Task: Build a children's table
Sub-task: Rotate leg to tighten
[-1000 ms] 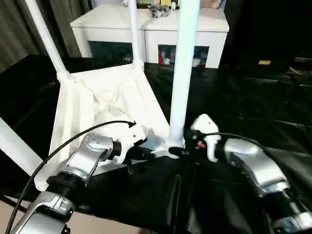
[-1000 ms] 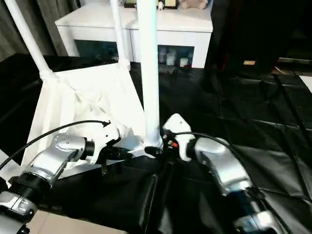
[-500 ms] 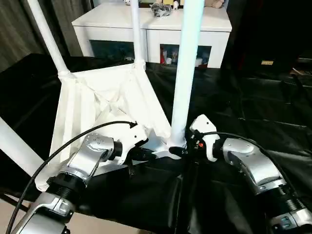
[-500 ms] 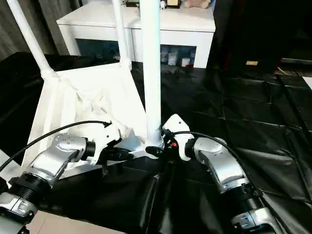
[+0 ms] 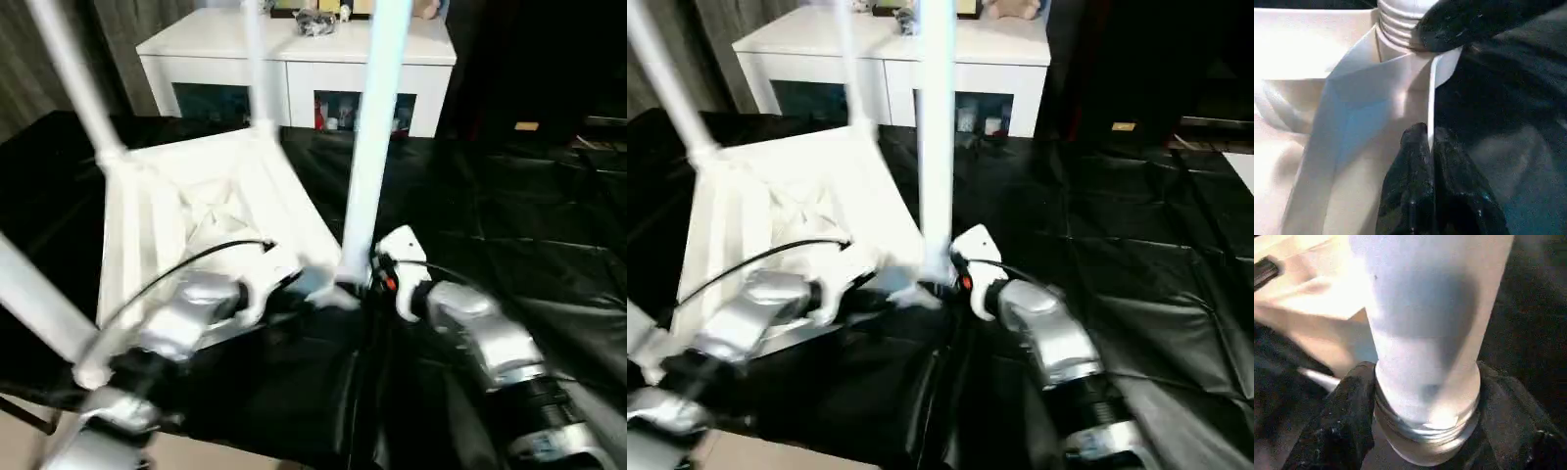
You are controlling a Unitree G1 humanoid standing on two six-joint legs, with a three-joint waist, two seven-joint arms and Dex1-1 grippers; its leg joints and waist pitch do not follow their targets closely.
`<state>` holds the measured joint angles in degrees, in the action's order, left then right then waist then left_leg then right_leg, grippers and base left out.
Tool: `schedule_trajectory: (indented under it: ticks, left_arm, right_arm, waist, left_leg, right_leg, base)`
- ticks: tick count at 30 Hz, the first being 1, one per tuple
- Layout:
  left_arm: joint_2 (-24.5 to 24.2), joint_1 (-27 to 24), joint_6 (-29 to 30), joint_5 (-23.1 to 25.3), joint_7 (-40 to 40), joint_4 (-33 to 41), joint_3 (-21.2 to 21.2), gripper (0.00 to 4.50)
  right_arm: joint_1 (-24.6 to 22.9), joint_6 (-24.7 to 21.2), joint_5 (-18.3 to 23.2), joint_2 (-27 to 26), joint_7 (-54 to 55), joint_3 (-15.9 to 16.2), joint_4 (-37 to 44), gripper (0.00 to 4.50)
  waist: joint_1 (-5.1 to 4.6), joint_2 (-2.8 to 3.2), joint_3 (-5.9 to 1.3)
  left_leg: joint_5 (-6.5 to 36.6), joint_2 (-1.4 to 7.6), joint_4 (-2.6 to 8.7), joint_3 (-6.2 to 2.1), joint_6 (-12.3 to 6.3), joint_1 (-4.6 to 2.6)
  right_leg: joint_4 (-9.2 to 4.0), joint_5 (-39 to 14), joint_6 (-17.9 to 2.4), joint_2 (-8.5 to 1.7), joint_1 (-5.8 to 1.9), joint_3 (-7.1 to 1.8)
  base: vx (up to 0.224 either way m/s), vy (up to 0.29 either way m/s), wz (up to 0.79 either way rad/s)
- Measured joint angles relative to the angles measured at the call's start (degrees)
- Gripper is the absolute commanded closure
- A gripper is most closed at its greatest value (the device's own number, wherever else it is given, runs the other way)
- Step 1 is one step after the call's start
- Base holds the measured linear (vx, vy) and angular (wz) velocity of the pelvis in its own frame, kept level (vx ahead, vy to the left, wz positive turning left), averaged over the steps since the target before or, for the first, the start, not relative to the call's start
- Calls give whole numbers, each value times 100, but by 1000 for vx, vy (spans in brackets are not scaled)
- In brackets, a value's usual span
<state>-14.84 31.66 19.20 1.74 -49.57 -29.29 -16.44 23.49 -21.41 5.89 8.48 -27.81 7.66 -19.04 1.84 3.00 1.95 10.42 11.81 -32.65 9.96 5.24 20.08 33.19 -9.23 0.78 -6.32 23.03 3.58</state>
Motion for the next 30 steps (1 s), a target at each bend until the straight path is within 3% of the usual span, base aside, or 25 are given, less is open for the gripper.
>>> schedule_trajectory:
  ticks: [7, 11, 12, 19, 26, 30]
  left_arm:
    - [895, 301, 185, 192, 1312, -500, 45, 450]
    - [1050, 369, 193, 270, 1540, -589, 44, 450]
    - [1035, 365, 207, 268, 1531, -567, 40, 450]
    - [601, 195, 289, 219, 1018, -146, 9, 450]
    - [-193, -209, -56, 17, -133, 359, -76, 450]
    - [-567, -408, -146, -151, -725, 655, -87, 450]
  right_arm:
    - [231, 232, -436, -783, 1976, -331, -605, 179]
    - [321, 419, -469, -841, 2213, -389, -803, 179]
    - [315, 443, -469, -831, 2157, -398, -802, 144]
    - [182, 526, -315, -499, 1117, -246, -582, 67]
    - [-43, 408, -42, 636, -1026, 341, 114, 67]
    - [-146, 413, 72, 1032, -1791, 456, 367, 67]
  waist:
    - [5, 46, -69]
    - [14, 51, -72]
    - [15, 52, -72]
    - [-30, 26, -65]
    - [20, 12, -56]
    - [19, 0, -47]
  left_leg:
    - [0, -30, 0, -2, -1, -3]
    - [1, -58, 11, -7, -2, -1]
    - [1, -62, 12, -10, -2, 1]
    - [1, -72, 27, -26, -2, 1]
    - [1, -47, 38, -26, -2, 9]
    - [3, -42, 35, -23, -1, 20]
  right_leg:
    - [-12, -12, 19, -11, -9, -33]
    - [-12, -25, 41, -11, -9, -66]
    - [-12, -26, 43, -10, -8, -73]
    - [-10, -26, 47, 10, 7, -95]
    - [-8, -13, 26, 32, 11, -95]
    - [-9, -15, 28, 36, 15, -97]
  base:
    - [0, 0, 0]
    - [0, 0, 0]
    - [0, 0, 0]
    - [0, 0, 0]
    - [0, 0, 0]
    - [0, 0, 0]
